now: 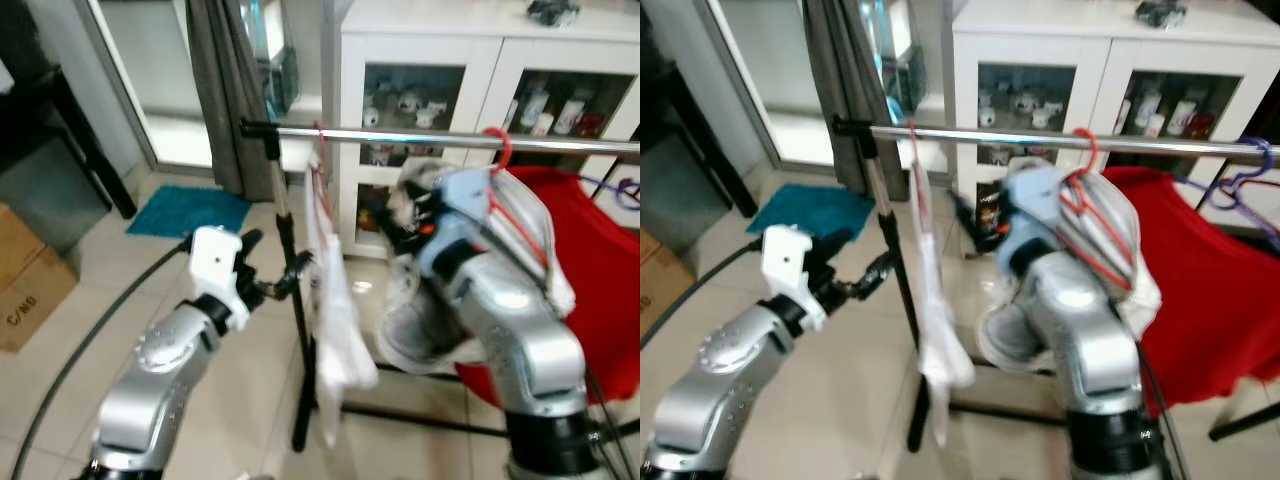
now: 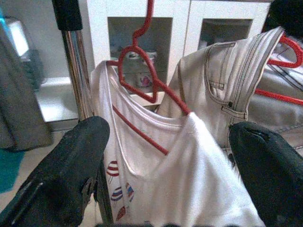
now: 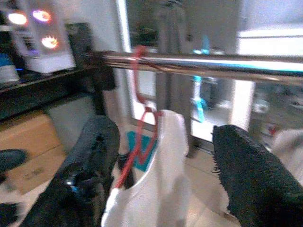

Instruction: Hang hanger

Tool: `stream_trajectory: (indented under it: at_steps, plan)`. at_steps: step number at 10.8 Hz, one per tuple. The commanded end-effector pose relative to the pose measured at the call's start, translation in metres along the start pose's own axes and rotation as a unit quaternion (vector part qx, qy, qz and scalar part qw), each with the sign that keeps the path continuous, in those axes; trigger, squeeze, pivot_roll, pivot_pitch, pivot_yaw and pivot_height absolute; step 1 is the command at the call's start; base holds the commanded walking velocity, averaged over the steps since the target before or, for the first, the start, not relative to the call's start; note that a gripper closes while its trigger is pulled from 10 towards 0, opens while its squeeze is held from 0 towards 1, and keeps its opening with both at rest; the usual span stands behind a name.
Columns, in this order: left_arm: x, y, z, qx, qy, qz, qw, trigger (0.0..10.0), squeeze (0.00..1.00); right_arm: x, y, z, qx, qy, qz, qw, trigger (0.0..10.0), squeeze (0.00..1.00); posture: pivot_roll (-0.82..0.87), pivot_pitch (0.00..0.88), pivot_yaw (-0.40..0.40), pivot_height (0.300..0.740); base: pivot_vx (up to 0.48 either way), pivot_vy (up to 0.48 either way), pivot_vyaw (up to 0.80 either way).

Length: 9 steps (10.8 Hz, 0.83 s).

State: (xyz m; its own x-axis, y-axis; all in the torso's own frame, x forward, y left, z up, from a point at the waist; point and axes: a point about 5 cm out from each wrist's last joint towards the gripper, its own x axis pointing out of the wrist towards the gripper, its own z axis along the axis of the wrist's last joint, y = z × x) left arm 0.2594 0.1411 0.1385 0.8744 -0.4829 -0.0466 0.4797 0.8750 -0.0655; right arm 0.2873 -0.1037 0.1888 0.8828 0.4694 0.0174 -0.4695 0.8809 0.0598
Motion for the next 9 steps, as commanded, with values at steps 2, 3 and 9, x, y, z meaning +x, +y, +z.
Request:
stream_trajectory:
  at_steps: [2,3,9]
  plan:
    - [0.000,0.000,0.000,0.002,-0.006,0.006,1.000,10.0,0.00,-0.004,-0.002,0.009,-0.003,-0.007,-0.002,1.000,10.0,1.00,-0.02,0.000,0.084,0.740,0.000,-0.386,0.00]
    - [0.000,0.000,-0.001,0.006,-0.003,0.005,1.000,10.0,0.00,-0.005,-0.007,0.007,-0.007,-0.004,-0.016,1.000,10.0,1.00,-0.02,0.000,0.084,0.740,0.000,-0.375,0.00]
    - [-0.003,0.003,0.001,0.016,0.010,-0.040,0.999,10.0,0.00,0.025,-0.024,-0.002,-0.076,0.061,-0.032,0.995,10.0,1.00,0.01,0.000,0.079,0.740,0.000,0.000,0.00]
